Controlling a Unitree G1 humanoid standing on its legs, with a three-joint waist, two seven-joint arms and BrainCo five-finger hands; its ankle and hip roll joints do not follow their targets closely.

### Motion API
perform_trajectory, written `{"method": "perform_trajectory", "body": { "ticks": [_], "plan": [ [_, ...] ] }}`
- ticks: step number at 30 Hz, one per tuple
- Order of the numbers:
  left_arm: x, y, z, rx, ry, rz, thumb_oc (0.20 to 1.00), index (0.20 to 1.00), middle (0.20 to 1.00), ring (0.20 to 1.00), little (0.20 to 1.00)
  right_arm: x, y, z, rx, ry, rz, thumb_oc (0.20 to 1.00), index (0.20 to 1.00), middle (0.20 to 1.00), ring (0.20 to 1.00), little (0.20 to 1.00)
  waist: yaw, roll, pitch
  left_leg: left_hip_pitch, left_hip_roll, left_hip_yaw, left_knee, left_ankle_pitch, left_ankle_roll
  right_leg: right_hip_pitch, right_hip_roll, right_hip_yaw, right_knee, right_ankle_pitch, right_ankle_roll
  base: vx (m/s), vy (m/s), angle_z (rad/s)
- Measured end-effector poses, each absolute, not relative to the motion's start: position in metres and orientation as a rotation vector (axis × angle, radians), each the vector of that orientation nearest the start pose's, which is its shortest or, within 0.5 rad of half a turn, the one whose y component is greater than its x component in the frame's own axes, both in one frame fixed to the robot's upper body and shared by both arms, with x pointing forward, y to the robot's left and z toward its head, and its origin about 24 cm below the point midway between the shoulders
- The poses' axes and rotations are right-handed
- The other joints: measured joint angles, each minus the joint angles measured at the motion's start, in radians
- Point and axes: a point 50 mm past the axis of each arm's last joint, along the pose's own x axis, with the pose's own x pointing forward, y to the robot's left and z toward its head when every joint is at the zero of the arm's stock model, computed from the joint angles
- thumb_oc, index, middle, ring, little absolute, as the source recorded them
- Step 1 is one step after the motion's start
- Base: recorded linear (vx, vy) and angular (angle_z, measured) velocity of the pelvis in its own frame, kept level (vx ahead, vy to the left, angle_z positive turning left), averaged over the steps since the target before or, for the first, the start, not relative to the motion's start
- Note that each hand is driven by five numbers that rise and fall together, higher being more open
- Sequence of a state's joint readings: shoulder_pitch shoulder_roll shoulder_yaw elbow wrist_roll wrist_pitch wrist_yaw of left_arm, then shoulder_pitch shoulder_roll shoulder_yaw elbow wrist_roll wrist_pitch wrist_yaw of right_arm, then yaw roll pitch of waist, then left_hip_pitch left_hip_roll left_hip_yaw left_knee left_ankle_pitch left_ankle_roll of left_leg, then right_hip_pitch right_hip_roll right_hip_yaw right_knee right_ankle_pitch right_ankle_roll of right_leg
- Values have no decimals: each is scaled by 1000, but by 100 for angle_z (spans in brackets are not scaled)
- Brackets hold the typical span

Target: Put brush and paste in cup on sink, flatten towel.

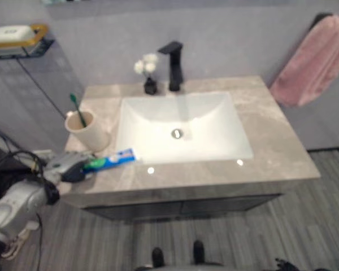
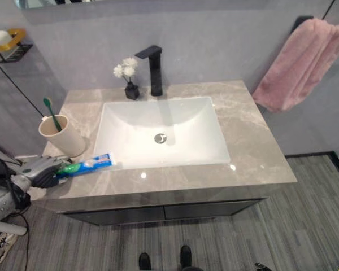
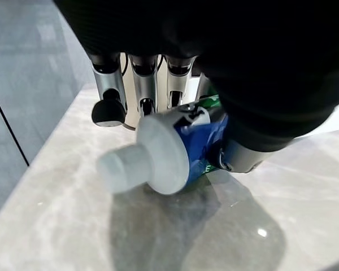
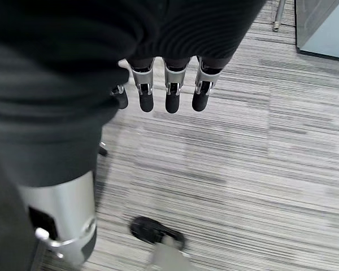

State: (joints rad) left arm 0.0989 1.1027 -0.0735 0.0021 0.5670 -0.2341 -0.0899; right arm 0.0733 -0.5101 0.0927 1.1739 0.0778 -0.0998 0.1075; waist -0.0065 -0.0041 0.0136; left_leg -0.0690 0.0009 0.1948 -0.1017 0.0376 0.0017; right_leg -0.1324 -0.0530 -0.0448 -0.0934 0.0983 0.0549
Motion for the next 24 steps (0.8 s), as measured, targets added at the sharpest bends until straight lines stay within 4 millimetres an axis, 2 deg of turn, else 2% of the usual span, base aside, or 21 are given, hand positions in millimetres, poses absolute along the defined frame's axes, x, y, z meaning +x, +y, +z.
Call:
{"method": "perform_trajectory", "body": {
  "ticks": [1, 3, 6, 8, 10, 12, 14, 20, 21, 24],
  "plan": [
    [229, 294, 108, 1635, 13, -400, 200, 200, 200, 200, 200, 95, -329, -116, -347, 1059, -166, 1000, 1000, 1000, 1000, 1000, -4, -4, 0, 1, 0, 3, -1, 0, 0, 1, 0, 1, 0, 0, 0, -35, -36, -5],
    [228, 293, 107, 1619, 6, -391, 200, 200, 200, 200, 200, 111, -326, -110, -344, 985, -152, 1000, 1000, 1000, 1000, 1000, -6, -5, 0, 2, 0, 3, 0, 0, 0, 1, 0, 1, 0, 0, 0, -25, -25, -4],
    [219, 292, 103, 1571, -9, -365, 200, 200, 200, 200, 200, 139, -328, -81, -340, 766, -178, 1000, 1000, 1000, 1000, 1000, -17, -1, 4, 18, 1, 7, -1, -2, -2, 15, 2, 5, 0, 0, -1, -9, -6, -3],
    [217, 288, 102, 1555, -30, -369, 200, 200, 200, 200, 200, 146, -335, -72, -359, 719, -215, 1000, 1000, 1000, 1000, 1000, -20, -4, 3, 26, 2, 9, -3, -12, -7, 22, 3, 9, 0, -8, 0, 0, 0, 0],
    [215, 282, 101, 1518, -65, -352, 200, 200, 200, 200, 200, 148, -347, -53, -358, 628, -300, 1000, 1000, 1000, 1000, 1000, -20, -1, 5, 32, 3, 9, -3, -14, -8, 29, 3, 10, 0, -12, 0, 0, 0, 0],
    [214, 280, 103, 1503, -89, -325, 200, 200, 200, 200, 200, 155, -351, -40, -380, 572, -318, 1000, 1000, 1000, 1000, 1000, -26, -2, 4, 34, 3, 11, -3, -16, -6, 29, 4, 12, 0, -12, 0, -22, 9, -5],
    [212, 281, 106, 1494, -112, -275, 200, 200, 200, 200, 200, 157, -352, -24, -404, 490, -337, 1000, 1000, 1000, 1000, 1000, -36, 5, 5, 34, 3, 12, -3, -13, -4, 29, 4, 12, 0, -10, -4, 0, 0, 0],
    [213, 285, 114, 1463, -172, -141, 200, 200, 200, 200, 200, 170, -350, 2, -460, 355, -360, 1000, 1000, 1000, 1000, 1000, -55, 8, 0, 40, 4, 18, 1, -13, -4, 32, 5, 18, 0, -8, -5, -8, 10, -4],
    [213, 286, 118, 1441, -191, -90, 200, 200, 200, 200, 200, 174, -348, 12, -490, 310, -361, 1000, 1000, 1000, 1000, 1000, -58, 9, 0, 40, 4, 19, 1, -13, -4, 32, 5, 18, 0, -8, -5, 0, 0, 0],
    [213, 280, 126, 1393, -270, -5, 200, 200, 200, 200, 200, 179, -349, 26, -530, 249, -386, 1000, 1000, 1000, 1000, 1000, -59, 9, 0, 44, 4, 19, 2, -13, -4, 36, 6, 18, 0, -8, -5, 0, 0, 0]
  ]
}}
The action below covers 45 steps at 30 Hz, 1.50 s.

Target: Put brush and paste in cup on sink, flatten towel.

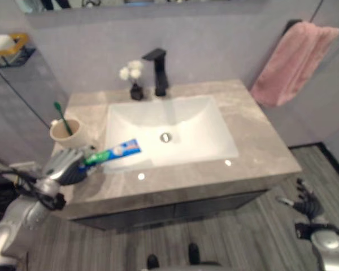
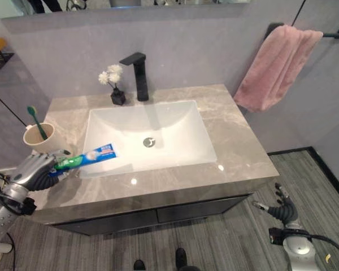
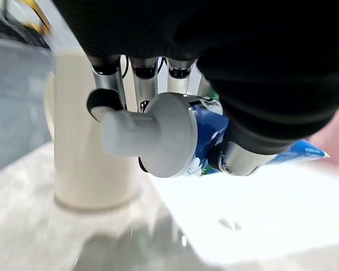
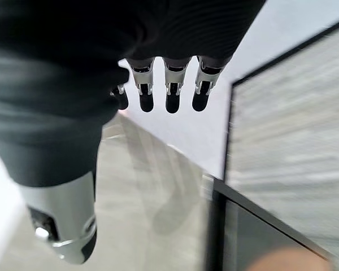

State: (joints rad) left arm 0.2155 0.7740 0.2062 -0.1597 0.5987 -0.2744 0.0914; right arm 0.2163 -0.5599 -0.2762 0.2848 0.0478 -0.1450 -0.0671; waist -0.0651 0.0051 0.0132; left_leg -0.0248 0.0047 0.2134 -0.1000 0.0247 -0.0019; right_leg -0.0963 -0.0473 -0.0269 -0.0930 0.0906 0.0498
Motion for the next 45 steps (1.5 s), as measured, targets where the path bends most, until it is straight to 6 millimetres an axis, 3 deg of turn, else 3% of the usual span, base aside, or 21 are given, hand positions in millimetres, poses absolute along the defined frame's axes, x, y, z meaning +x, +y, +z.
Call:
{"method": "perform_trajectory", "body": {
  "ticks": [4, 8, 11, 17, 22, 23, 25, 28, 32, 33, 37, 41, 45],
  "plan": [
    [220, 268, 141, 1317, -407, 105, 200, 200, 200, 200, 200, 196, -336, 48, -545, 118, -360, 1000, 1000, 1000, 1000, 1000, 2, 0, -1, 10, 1, -1, -2, -3, 0, 10, 0, 0, 0, -7, 5, 0, 0, 0],
    [229, 256, 162, 1242, -556, 194, 200, 200, 200, 200, 200, 228, -312, 67, -536, -7, -281, 1000, 1000, 1000, 1000, 1000, 1, -4, -2, 10, 2, -1, -5, -7, 2, 9, 2, 4, 0, -4, 4, 0, 1, -1],
    [240, 237, 191, 1132, -746, 256, 200, 200, 200, 200, 200, 268, -265, 100, -502, -197, -123, 1000, 1000, 1000, 1000, 1000, 14, -7, -4, 10, 2, -1, -2, -2, 1, 9, 3, 4, 0, 3, -2, 0, 0, 0],
    [245, 222, 210, 1034, -881, 294, 200, 200, 200, 200, 200, 304, -187, 137, -282, -377, 143, 1000, 1000, 1000, 1000, 1000, 43, -10, -4, 9, 3, 0, 1, 1, 0, 9, 5, 2, 2, 5, -3, 0, 0, 0],
    [246, 222, 210, 1021, -881, 312, 200, 200, 200, 200, 200, 317, -146, 156, -86, -415, 262, 1000, 1000, 1000, 1000, 1000, 73, -15, -1, 8, 4, -6, 1, 1, 0, 11, 4, -6, 1, 2, -3, 1, 5, 3],
    [246, 222, 210, 993, -878, 323, 200, 200, 200, 200, 200, 321, -129, 163, -1, -423, 316, 1000, 1000, 1000, 1000, 1000, 73, -17, 1, 7, 4, -6, 1, 2, 0, 10, 4, -6, 0, 2, -3, -16, 10, 4],
    [246, 223, 211, 973, -884, 334, 200, 200, 200, 200, 200, 324, -121, 171, 80, -426, 345, 1000, 1000, 1000, 1000, 1000, 88, -20, 3, 4, 4, -10, 0, 2, 0, 9, 3, -12, 0, 1, -3, 0, 17, 5],
    [247, 222, 213, 929, -903, 359, 200, 200, 200, 200, 200, 332, -98, 200, 267, -468, 408, 1000, 1000, 1000, 1000, 1000, 99, -25, 6, -12, 4, -19, 0, 2, -1, -2, 2, -20, 0, 1, -3, -3, 8, 9],
    [253, 221, 220, 888, -932, 402, 200, 200, 200, 200, 200, 341, -81, 217, 335, -479, 420, 1000, 1000, 1000, 1000, 1000, 118, -33, 11, -31, 4, -31, 1, 10, -4, -17, 2, -29, 2, 2, -4, 10, 9, 9],
    [256, 218, 224, 876, -952, 413, 200, 200, 200, 200, 200, 343, -69, 222, 363, -474, 438, 1000, 1000, 1000, 1000, 1000, 128, -38, 13, -37, 5, -33, 1, 10, -4, -23, 3, -32, 2, 1, -4, 27, 10, 5],
    [257, 217, 231, 864, -981, 440, 200, 200, 200, 200, 200, 340, -51, 232, 466, -471, 484, 1000, 1000, 1000, 1000, 1000, 131, -46, 18, -52, 4, -34, 1, 11, -6, -37, 2, -35, 6, 2, -4, 56, 7, 2],
    [264, 203, 243, 839, -1045, 419, 200, 200, 200, 200, 200, 335, -32, 240, 542, -455, 556, 1000, 1000, 1000, 1000, 1000, 131, -47, 19, -60, 3, -37, 1, 11, -6, -42, 1, -43, 6, 1, -4, 43, -3, 5],
    [265, 198, 246, 833, -1067, 402, 200, 200, 200, 200, 200, 332, -24, 247, 578, -464, 589, 1000, 1000, 1000, 1000, 1000, 125, -47, 19, -58, 4, -36, 1, 12, -6, -42, 2, -43, 6, 1, -3, 24, -4, -2]
  ]
}}
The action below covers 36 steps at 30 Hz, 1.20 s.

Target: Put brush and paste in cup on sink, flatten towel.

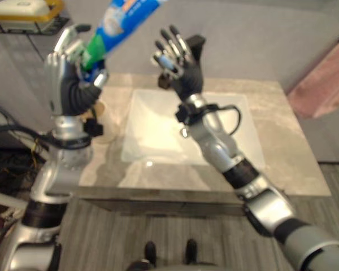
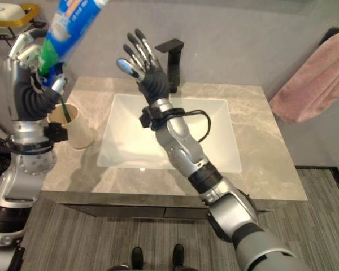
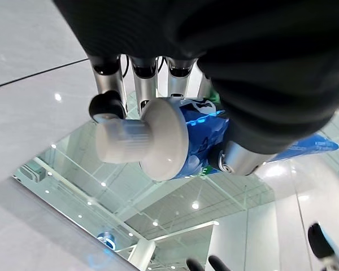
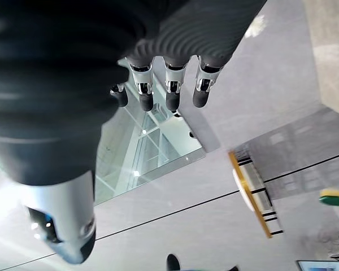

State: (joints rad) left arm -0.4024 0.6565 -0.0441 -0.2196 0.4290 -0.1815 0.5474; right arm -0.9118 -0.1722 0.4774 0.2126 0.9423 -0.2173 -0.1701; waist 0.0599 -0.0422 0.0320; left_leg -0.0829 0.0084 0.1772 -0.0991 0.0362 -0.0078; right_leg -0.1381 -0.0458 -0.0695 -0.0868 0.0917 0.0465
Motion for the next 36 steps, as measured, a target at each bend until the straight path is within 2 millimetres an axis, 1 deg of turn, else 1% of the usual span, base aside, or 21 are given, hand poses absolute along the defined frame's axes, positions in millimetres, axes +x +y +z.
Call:
{"method": "perform_trajectory", "body": {
  "ticks": [8, 12, 16, 18, 21, 22, 27, 36],
  "plan": [
    [266, 193, 243, 839, -1062, 374, 200, 200, 200, 200, 200, 329, -22, 252, 576, -482, 607, 1000, 1000, 1000, 1000, 1000, -3, -1, 0, 3, 0, 6, 0, 0, -1, 0, 0, 9, -5, 0, 0, 9, -4, -1],
    [266, 195, 244, 853, -1064, 373, 200, 200, 200, 200, 200, 324, -24, 259, 530, -531, 629, 1000, 1000, 1000, 1000, 1000, -5, -2, 1, 4, 0, 7, 0, 0, -1, 0, 1, 12, -5, 0, 0, 0, 0, 0],
    [266, 195, 244, 862, -1064, 370, 200, 200, 200, 200, 200, 320, -19, 258, 494, -540, 648, 1000, 1000, 1000, 1000, 1000, -5, -2, 1, 4, 1, 7, 0, 0, -1, 0, 1, 12, -4, 0, 0, 0, 0, 0],
    [266, 195, 244, 863, -1064, 369, 200, 200, 200, 200, 200, 317, -18, 262, 475, -567, 657, 1000, 1000, 1000, 1000, 1000, -5, -2, 1, 4, 0, 7, 0, 0, -1, 0, 1, 13, -4, 0, 0, 0, 0, 0],
    [265, 193, 244, 865, -1068, 357, 200, 200, 200, 200, 200, 312, -23, 270, 388, -642, 651, 1000, 1000, 1000, 1000, 1000, -5, -2, 1, 4, 0, 7, 0, 0, -1, 1, 1, 14, -5, 0, 0, 0, 0, 0],
    [265, 193, 244, 866, -1068, 355, 200, 200, 200, 200, 200, 312, -24, 270, 385, -646, 650, 1000, 1000, 1000, 1000, 1000, -6, -2, 1, 5, 0, 8, 0, 0, -1, 1, 0, 14, -4, 0, 0, 0, 0, 0],
    [267, 185, 238, 875, -1051, 296, 200, 200, 200, 200, 200, 312, -24, 270, 387, -644, 646, 1000, 1000, 1000, 1000, 1000, -9, -2, 1, 5, 1, 7, 0, 0, -1, 2, 2, 13, -3, 0, 0, 0, 0, 0],
    [267, 183, 234, 884, -1034, 264, 200, 200, 200, 200, 200, 311, -24, 270, 349, -663, 638, 1000, 1000, 1000, 1000, 1000, -10, -1, 2, 15, 1, 6, 0, 0, -1, 12, 1, 12, -2, 0, 0, 0, 0, 0]
  ]
}}
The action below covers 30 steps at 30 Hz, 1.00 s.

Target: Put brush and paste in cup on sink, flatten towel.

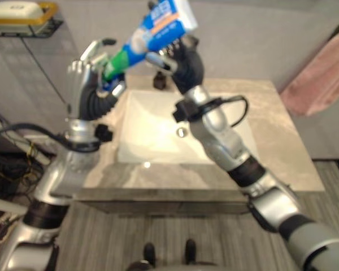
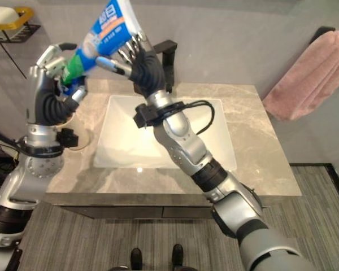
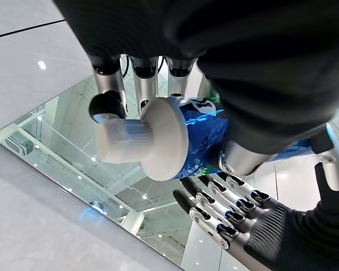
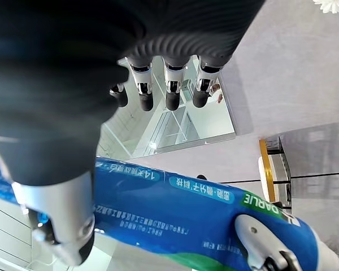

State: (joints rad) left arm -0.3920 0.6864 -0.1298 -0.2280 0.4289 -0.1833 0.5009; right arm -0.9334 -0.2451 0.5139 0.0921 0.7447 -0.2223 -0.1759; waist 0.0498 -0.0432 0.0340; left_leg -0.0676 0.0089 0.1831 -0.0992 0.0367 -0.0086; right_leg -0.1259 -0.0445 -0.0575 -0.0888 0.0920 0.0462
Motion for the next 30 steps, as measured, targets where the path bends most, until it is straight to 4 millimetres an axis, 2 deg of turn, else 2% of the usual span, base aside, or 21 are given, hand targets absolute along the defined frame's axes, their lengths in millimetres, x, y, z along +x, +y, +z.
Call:
{"method": "perform_trajectory", "body": {
  "ticks": [16, 30],
  "plan": [
    [270, 173, 225, 909, -1000, 171, 200, 200, 200, 200, 200, 312, -22, 269, 392, -638, 660, 1000, 1000, 1000, 1000, 1000, -5, 0, 0, 7, 0, -2, 0, 1, -1, 8, 0, -3, 2, 0, 0, 0, 0, 0],
    [272, 164, 215, 797, -945, 116, 200, 200, 200, 200, 200, 312, -21, 267, 509, -580, 711, 1000, 1000, 1000, 1000, 1000, -10, 2, 1, 19, 0, -3, 0, 1, -1, 21, -1, -3, 2, 0, -1, 0, 0, 0]
  ]
}}
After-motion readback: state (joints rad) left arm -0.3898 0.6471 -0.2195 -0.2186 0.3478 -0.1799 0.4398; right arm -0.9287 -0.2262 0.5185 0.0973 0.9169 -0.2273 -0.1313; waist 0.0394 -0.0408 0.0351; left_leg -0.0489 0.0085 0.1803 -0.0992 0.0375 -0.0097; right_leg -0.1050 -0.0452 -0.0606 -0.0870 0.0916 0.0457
